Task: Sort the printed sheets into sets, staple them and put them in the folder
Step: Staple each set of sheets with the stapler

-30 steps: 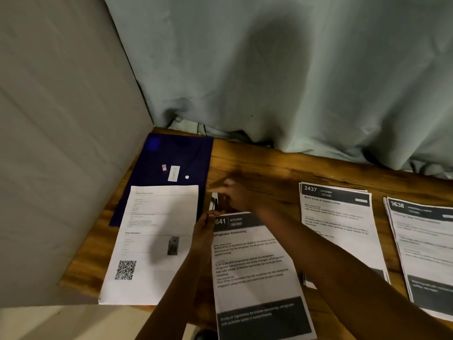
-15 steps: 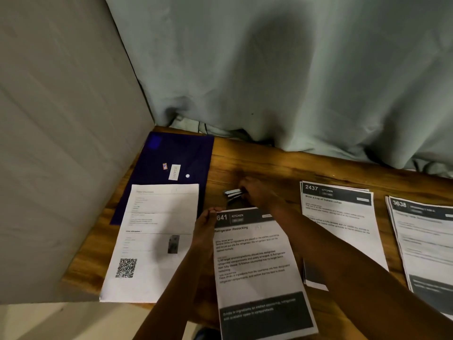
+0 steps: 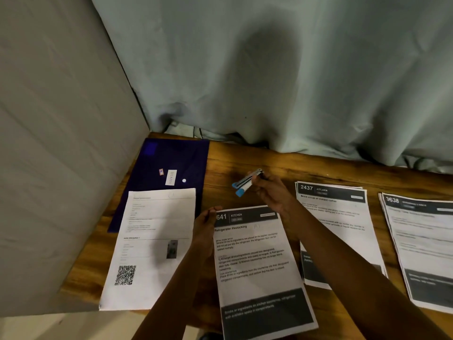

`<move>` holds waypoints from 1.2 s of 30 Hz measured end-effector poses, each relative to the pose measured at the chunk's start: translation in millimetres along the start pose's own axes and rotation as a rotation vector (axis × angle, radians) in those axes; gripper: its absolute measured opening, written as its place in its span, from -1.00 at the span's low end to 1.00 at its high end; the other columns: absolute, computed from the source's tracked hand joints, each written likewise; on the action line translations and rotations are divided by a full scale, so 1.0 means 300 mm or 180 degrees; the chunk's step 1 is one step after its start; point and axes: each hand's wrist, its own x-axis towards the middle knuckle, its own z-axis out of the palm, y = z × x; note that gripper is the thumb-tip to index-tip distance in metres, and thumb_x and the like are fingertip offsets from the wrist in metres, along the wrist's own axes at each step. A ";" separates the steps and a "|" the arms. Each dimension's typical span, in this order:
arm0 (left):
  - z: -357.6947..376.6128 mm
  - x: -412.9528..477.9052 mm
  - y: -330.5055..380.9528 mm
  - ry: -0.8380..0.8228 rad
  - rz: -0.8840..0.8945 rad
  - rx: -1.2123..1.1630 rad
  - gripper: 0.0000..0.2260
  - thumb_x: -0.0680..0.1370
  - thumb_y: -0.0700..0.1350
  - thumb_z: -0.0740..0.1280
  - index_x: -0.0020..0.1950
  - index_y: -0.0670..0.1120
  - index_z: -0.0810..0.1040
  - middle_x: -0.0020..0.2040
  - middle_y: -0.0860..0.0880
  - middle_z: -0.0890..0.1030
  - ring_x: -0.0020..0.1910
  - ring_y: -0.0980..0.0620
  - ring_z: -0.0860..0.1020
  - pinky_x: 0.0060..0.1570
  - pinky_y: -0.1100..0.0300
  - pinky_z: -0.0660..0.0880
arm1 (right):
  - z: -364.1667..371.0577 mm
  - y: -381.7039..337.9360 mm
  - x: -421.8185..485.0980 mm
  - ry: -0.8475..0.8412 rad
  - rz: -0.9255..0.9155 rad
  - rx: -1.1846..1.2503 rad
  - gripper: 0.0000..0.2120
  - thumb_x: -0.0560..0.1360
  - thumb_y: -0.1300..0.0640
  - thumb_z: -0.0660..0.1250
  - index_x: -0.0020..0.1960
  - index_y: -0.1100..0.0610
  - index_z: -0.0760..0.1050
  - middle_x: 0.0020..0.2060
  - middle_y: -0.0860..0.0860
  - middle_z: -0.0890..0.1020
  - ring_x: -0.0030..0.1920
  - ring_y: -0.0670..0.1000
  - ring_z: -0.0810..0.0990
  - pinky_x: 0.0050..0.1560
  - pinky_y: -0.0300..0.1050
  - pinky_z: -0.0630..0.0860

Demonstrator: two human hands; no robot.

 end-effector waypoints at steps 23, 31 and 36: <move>0.010 0.012 0.010 0.0197 -0.0051 0.0302 -0.94 0.57 -0.07 0.31 0.01 0.02 0.56 -0.02 -0.16 0.64 -0.07 -0.17 0.65 -0.02 -0.13 0.60 | 0.154 -0.030 -0.025 0.0506 0.0756 0.0240 -0.73 0.57 0.33 0.20 0.26 0.24 0.46 0.04 0.08 0.55 0.00 0.01 0.51 0.12 -0.07 0.45; 0.004 0.015 0.007 0.0293 -0.0137 0.0175 -0.83 0.53 -0.06 0.38 0.05 -0.11 0.52 0.02 -0.19 0.63 -0.05 -0.19 0.65 0.00 -0.17 0.59 | 0.135 0.012 -0.050 -0.0123 0.0517 0.0053 -0.65 0.52 0.41 0.21 0.25 0.17 0.47 0.07 0.10 0.63 0.14 0.04 0.58 0.16 0.04 0.53; 0.001 0.012 0.011 0.0302 -0.0128 -0.0024 -0.90 0.51 -0.13 0.38 -0.01 -0.11 0.54 0.02 -0.18 0.64 -0.04 -0.17 0.65 0.00 -0.11 0.59 | 0.140 0.042 -0.056 -0.0127 0.0314 -0.0165 -0.70 0.50 0.44 0.24 0.19 0.21 0.48 0.03 0.14 0.62 0.09 0.08 0.61 0.13 0.03 0.55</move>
